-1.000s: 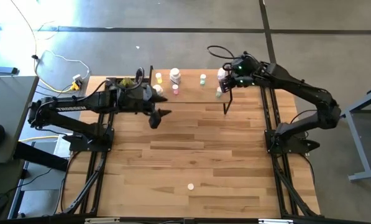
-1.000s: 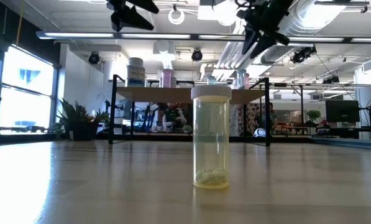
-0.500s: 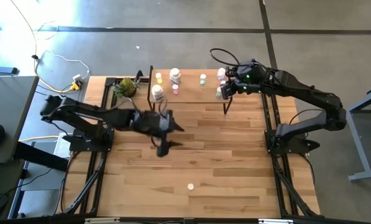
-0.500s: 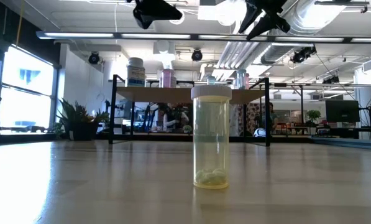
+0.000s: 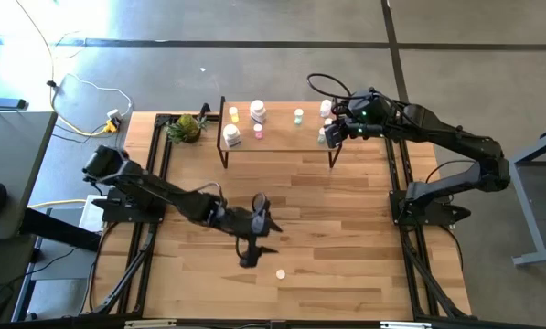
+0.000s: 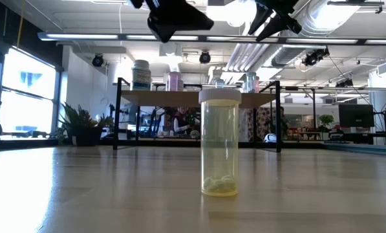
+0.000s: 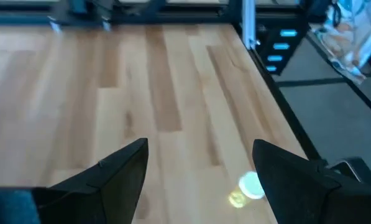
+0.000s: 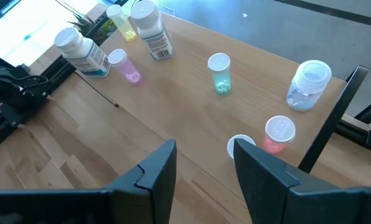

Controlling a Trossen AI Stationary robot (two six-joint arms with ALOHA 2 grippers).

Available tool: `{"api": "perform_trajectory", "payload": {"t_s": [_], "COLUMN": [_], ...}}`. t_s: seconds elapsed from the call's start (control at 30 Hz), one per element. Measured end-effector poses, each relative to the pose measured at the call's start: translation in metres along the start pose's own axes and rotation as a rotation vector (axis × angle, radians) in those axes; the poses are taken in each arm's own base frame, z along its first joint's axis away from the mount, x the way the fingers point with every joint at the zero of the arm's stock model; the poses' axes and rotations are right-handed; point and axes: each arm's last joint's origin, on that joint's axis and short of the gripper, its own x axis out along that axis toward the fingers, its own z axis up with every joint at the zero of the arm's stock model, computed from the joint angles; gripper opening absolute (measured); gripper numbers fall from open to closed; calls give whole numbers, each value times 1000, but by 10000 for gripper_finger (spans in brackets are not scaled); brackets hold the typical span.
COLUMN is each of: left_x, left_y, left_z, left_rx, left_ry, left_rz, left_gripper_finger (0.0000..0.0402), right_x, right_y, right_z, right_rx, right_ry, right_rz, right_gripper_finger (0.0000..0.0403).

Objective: Pick and place medicine bottles onto shelf by color
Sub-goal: Put the yellow medicine bottle on the shelf

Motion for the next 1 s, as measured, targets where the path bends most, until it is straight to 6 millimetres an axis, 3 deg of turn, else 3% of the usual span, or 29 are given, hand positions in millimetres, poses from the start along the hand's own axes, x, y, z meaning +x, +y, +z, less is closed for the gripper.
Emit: {"api": "perform_trajectory", "payload": {"t_s": [0.47, 1.0], "left_x": [58, 96], "left_y": [-29, -52], "left_z": [-37, -82], "left_rx": [-16, -51], "left_ry": [-12, 23], "left_rz": [-72, -100], "left_gripper_finger": [280, 280], "right_x": [0, 0], "right_y": [-1, -2], "right_z": [-2, -3], "right_rx": [-2, 2], "right_ry": [22, 27], "right_rz": [-12, -35], "right_gripper_finger": [152, 152]}}
